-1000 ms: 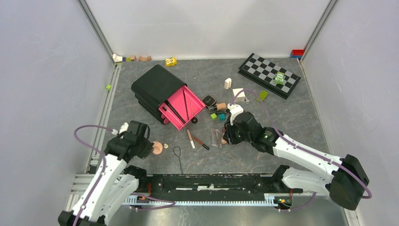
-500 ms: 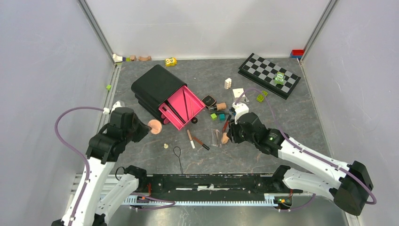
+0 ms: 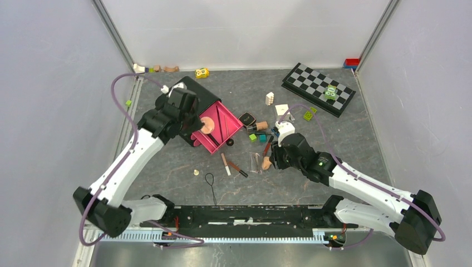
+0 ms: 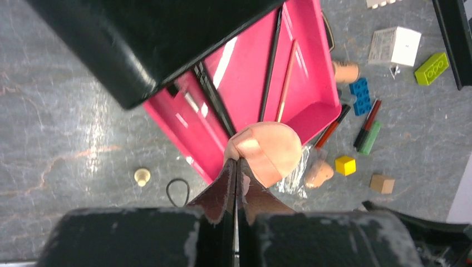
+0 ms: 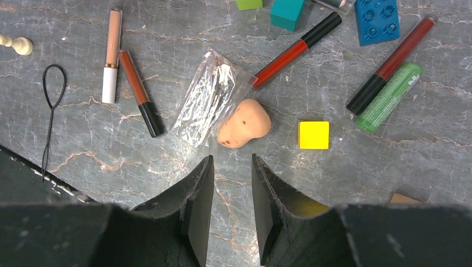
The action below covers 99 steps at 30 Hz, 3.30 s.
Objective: Organize the makeup
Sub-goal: Pick up the makeup brush from the drawer, then pick up the makeup tool from the center of the board.
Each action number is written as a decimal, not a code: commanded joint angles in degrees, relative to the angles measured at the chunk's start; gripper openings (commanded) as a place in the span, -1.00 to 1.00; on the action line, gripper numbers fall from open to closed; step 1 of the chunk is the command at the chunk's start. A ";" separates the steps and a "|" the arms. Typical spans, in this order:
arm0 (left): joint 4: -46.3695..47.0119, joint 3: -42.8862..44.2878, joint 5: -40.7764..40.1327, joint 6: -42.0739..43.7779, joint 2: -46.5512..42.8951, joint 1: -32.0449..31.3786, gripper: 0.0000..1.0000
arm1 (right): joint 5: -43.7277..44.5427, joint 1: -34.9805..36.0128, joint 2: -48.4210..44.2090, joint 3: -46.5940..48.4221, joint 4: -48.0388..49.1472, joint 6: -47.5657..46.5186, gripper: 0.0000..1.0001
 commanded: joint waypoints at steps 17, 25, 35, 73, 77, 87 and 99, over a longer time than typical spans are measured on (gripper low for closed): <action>4.26 12.93 -5.49 9.20 22.11 -0.34 -0.95 | 1.83 -0.04 -0.89 0.36 -0.43 0.22 -0.25; 4.12 12.76 -6.07 9.99 23.39 -0.30 -0.52 | 1.97 0.00 -0.67 0.57 -0.47 -0.14 -0.25; 2.09 14.98 -6.90 10.32 22.66 -0.30 -0.39 | 2.47 -0.02 -1.13 0.39 -0.81 -0.40 -0.25; 9.37 -38.22 -10.64 -27.26 -12.94 -40.64 -0.05 | 1.60 -0.02 0.50 -0.99 0.88 -0.27 -0.24; 12.17 -39.10 -11.75 -29.99 -8.04 -44.48 0.05 | 1.45 -0.05 0.69 -0.94 0.92 -0.16 -0.24; 12.52 -42.10 -10.80 -34.69 -2.20 -46.56 0.09 | 1.27 -0.07 0.62 -1.02 0.59 -0.17 -0.24; 12.41 -42.82 -7.86 -33.27 -0.35 -46.89 -0.22 | 0.29 0.00 1.19 -0.84 1.06 0.21 -0.24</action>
